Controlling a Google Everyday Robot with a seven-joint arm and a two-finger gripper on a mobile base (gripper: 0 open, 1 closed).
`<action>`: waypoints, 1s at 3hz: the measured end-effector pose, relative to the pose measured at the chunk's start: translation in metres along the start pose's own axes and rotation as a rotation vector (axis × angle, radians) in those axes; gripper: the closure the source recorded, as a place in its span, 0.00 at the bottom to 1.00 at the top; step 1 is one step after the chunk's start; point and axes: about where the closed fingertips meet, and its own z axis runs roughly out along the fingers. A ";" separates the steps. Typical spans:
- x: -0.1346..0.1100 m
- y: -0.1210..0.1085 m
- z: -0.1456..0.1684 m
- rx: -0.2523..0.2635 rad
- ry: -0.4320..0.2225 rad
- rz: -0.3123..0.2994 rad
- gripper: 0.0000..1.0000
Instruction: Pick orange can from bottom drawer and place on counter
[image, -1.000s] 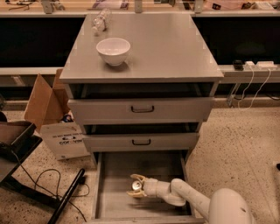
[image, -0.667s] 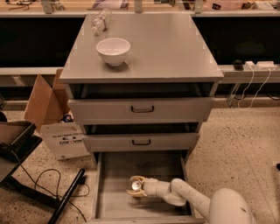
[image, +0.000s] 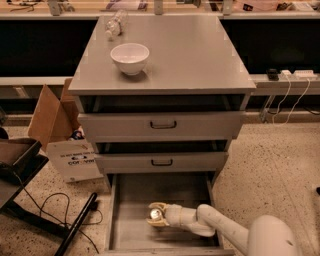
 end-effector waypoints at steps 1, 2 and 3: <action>-0.060 0.012 -0.041 0.026 0.017 -0.001 1.00; -0.132 -0.007 -0.115 0.157 0.036 0.043 1.00; -0.234 0.039 -0.191 0.156 -0.008 0.180 1.00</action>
Offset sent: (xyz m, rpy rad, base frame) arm -0.1466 -0.1321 0.3909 -0.0797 -0.0019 -0.0833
